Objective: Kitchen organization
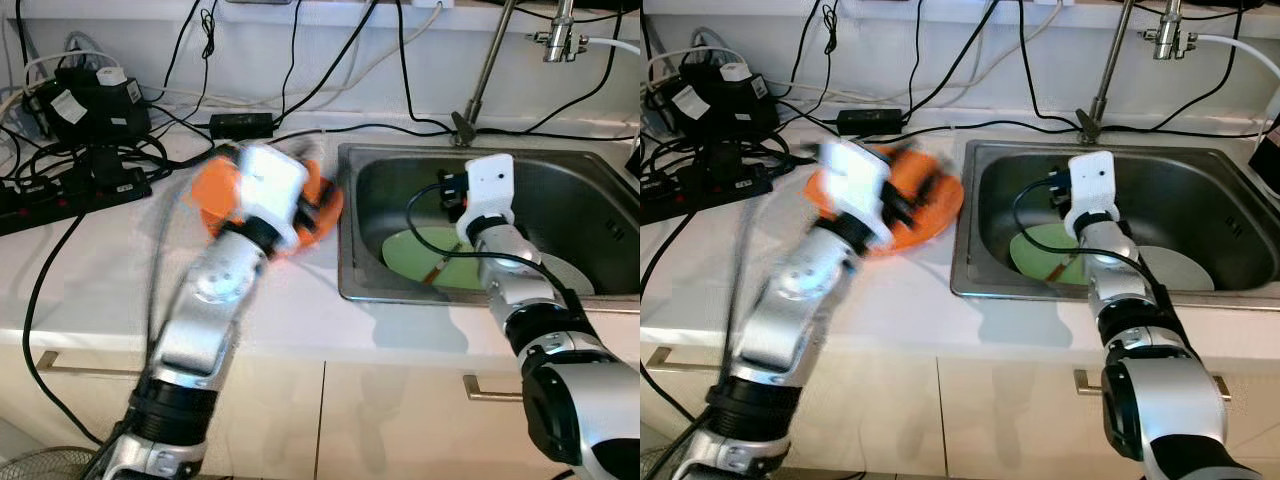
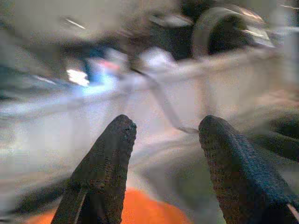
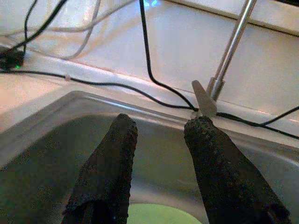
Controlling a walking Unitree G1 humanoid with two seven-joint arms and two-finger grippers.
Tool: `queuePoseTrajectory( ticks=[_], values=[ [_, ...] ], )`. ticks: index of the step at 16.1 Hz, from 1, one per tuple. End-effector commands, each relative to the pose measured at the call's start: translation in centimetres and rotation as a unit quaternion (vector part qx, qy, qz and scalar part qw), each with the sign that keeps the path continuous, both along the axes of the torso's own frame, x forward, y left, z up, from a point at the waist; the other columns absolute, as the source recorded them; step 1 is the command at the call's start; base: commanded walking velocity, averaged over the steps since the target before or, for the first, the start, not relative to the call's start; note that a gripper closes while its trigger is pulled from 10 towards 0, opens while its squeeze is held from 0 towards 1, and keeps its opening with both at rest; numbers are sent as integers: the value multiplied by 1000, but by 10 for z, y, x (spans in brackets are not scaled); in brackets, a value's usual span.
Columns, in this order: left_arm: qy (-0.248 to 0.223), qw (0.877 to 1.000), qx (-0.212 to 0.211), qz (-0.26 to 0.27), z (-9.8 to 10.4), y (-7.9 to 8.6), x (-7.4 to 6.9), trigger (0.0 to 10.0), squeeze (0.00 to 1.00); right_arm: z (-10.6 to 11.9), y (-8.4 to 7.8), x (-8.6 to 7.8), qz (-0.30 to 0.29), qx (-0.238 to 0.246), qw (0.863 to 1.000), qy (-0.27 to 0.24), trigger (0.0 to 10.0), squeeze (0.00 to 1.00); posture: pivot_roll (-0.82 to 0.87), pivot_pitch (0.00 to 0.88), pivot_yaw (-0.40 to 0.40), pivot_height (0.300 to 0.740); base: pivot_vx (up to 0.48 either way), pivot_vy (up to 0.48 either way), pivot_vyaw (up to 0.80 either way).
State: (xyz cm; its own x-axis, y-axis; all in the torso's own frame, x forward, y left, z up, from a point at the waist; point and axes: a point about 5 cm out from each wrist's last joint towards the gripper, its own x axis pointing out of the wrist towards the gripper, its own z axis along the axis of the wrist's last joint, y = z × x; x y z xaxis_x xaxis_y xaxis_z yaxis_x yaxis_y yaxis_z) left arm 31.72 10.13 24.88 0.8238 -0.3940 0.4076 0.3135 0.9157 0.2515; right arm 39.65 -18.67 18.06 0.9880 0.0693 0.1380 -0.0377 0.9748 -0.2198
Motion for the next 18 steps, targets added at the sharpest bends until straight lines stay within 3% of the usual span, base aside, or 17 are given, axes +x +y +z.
queuePoseTrajectory(
  ticks=[1,3,7,9,13,16,18],
  values=[
    [-32,997,-10,63,4,21,-1,10000,0,15,2,3,-4,24,999,-32,10000,0,89,0,16,740,0,0,0],
    [-11,994,-50,92,-12,40,-2,10000,0,12,4,1,-2,32,999,-38,10000,0,96,0,21,740,0,0,0],
    [16,986,-79,146,-43,75,-7,10000,0,6,5,-1,-4,41,999,-34,10000,0,105,0,12,740,0,0,0],
    [28,983,-82,163,-56,85,-12,10000,0,6,4,-1,-5,42,998,-35,10000,0,108,0,9,740,0,0,0],
    [45,983,-96,147,-71,81,-21,10000,0,8,4,-1,-6,44,998,-37,10000,0,109,0,3,740,0,0,0],
    [69,987,-94,106,-82,65,-33,10000,0,9,5,0,-1,44,998,-38,10000,0,112,0,-5,740,0,0,0],
    [73,989,-92,85,-84,56,-33,10000,0,5,6,0,1,42,999,-30,10000,0,116,0,-11,740,0,0,0]
  ],
)
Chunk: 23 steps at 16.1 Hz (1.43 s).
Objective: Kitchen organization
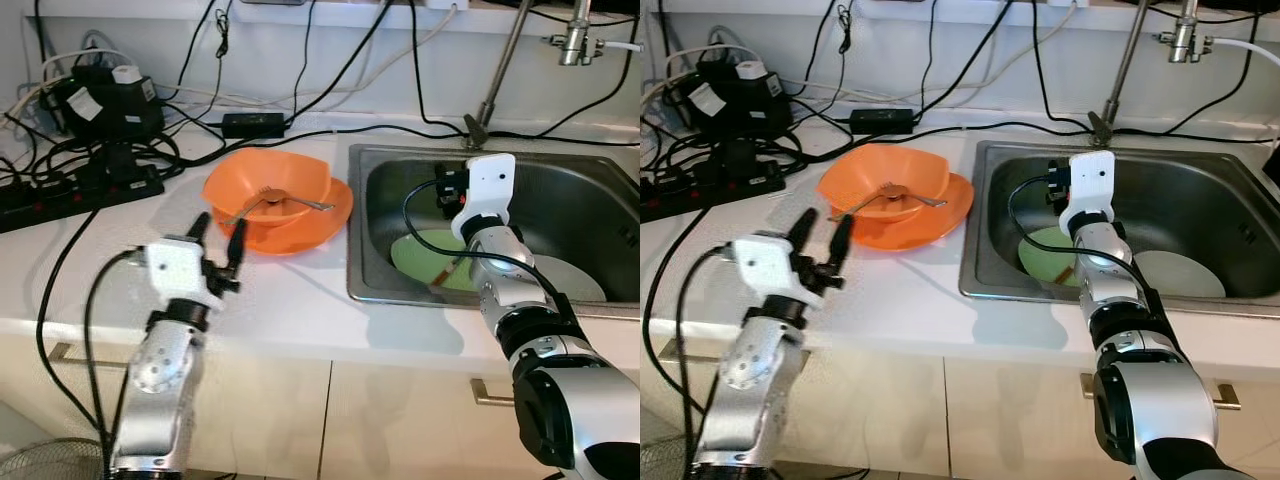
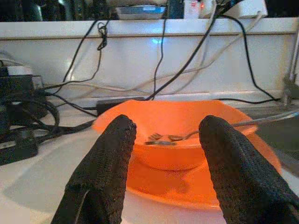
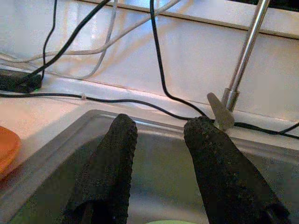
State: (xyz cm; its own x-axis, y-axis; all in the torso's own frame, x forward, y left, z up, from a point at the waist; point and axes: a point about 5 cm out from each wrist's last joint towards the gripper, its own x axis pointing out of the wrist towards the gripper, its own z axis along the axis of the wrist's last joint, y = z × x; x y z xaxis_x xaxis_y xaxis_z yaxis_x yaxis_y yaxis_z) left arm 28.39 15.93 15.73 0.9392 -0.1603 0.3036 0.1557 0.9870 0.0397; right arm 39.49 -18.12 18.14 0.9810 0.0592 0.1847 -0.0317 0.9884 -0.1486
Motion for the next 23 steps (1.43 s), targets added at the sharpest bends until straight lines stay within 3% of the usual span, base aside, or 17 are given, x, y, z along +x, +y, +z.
queuePoseTrajectory(
  ticks=[1,12,23],
  values=[
    [-18,1000,1,-18,9,-6,0,10000,0,4,2,1,2,6,1000,-8,10000,0,112,0,-10,740,0,0,0],
    [-23,1000,-2,-7,20,-5,16,10000,0,5,3,1,5,5,1000,-10,10000,0,98,0,-6,740,0,0,0],
    [21,1000,15,14,2,4,22,10000,0,6,3,2,9,1,1000,-9,10000,0,95,0,-14,740,0,0,0]
  ],
)
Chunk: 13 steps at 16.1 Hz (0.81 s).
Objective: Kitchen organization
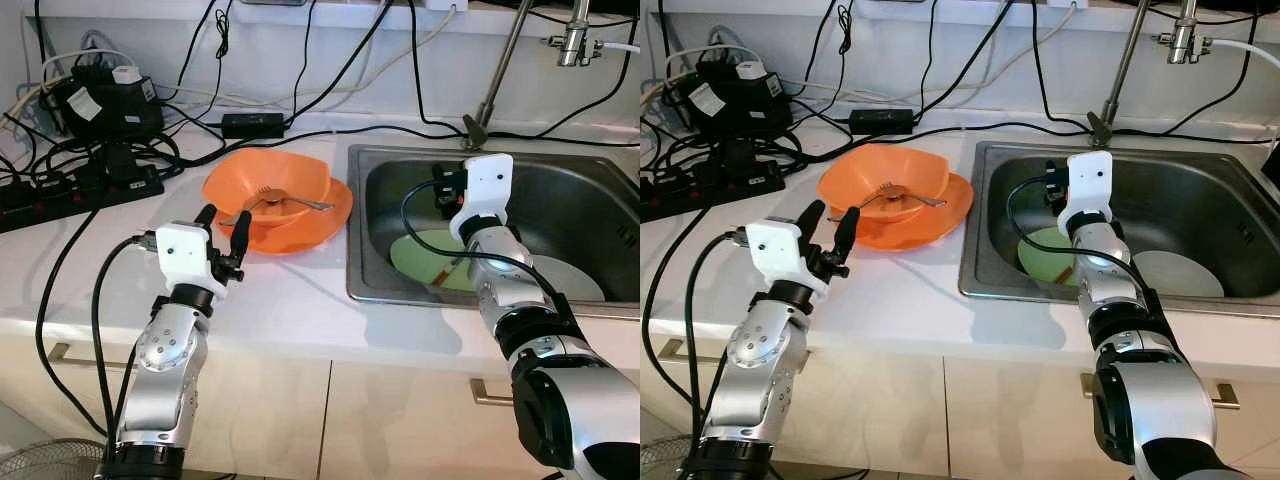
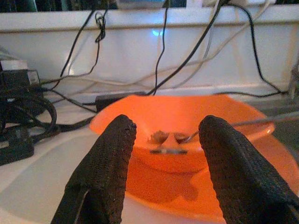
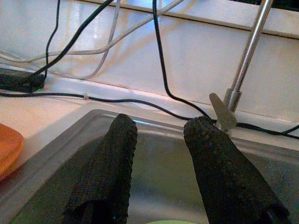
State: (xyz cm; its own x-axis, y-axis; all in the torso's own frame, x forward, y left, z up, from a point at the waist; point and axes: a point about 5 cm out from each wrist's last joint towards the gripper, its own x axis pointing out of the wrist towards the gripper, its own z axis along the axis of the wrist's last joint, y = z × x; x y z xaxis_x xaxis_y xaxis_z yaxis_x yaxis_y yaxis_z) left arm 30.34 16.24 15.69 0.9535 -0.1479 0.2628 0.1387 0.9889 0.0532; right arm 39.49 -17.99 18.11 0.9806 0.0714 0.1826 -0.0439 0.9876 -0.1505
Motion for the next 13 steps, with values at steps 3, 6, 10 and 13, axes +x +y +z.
queuePoseTrajectory(
  ticks=[3,6,10,13],
  values=[
    [12,1000,7,-9,-1,-5,6,10000,0,6,2,2,3,1,1000,-10,10000,0,89,0,-14,740,0,0,0],
    [16,1000,10,-17,-1,-11,10,10000,0,7,1,2,3,1,1000,-12,10000,0,84,0,-11,740,0,0,0],
    [15,1000,3,-22,1,-14,14,9922,0,7,1,2,4,-1,1000,-11,10000,0,83,0,-11,740,0,0,0],
    [13,1000,1,-22,2,-16,15,0,0,8,1,2,4,-1,1000,-12,10000,0,85,0,-14,740,0,0,0]
  ],
)
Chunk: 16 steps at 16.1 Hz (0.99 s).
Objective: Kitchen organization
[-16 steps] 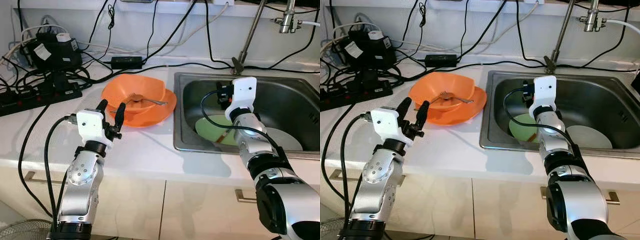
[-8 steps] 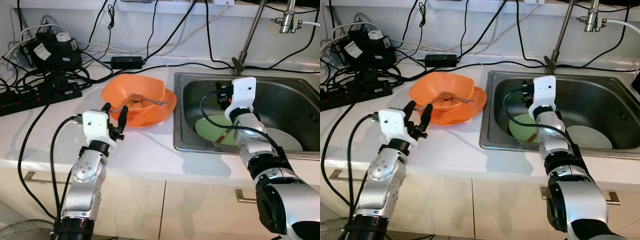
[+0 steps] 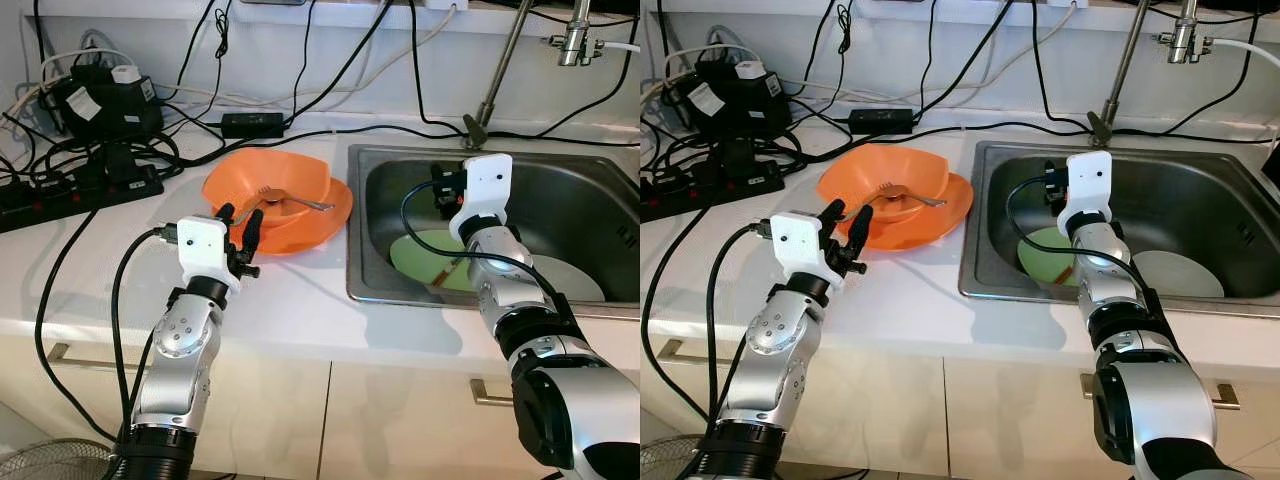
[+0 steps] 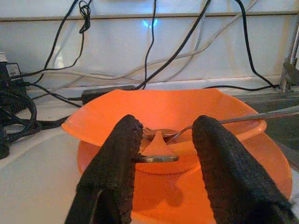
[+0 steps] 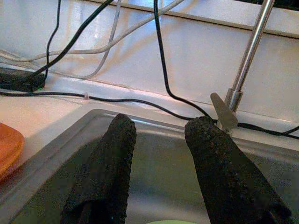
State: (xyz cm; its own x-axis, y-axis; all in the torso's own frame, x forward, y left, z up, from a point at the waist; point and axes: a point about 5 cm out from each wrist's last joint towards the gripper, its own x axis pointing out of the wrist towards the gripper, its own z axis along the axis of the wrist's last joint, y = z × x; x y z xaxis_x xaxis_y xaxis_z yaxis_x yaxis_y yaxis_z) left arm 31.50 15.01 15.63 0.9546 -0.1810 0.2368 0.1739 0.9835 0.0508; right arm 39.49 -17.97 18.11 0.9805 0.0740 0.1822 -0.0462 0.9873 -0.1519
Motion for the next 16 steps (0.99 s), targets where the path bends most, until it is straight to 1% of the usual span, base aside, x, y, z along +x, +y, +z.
queuePoseTrajectory(
  ticks=[1,6,9,11,16],
  values=[
    [0,1000,0,-5,2,-5,4,0,0,8,1,2,3,-1,1000,-12,10000,0,85,0,-15,740,0,0,0],
    [1,1000,-1,-2,2,-5,5,0,0,8,2,2,4,-1,1000,-11,10000,0,84,0,-15,740,0,0,0],
    [-6,1000,0,0,6,-5,5,0,0,8,1,2,4,-1,1000,-11,10000,0,87,0,-16,740,0,0,0],
    [-19,1000,2,1,11,-6,5,0,0,8,2,2,5,0,1000,-10,10000,0,88,0,-16,740,0,0,0],
    [-87,996,4,9,38,-6,3,0,0,6,3,2,5,2,1000,-9,10000,0,90,0,-13,740,0,0,0]
  ],
)
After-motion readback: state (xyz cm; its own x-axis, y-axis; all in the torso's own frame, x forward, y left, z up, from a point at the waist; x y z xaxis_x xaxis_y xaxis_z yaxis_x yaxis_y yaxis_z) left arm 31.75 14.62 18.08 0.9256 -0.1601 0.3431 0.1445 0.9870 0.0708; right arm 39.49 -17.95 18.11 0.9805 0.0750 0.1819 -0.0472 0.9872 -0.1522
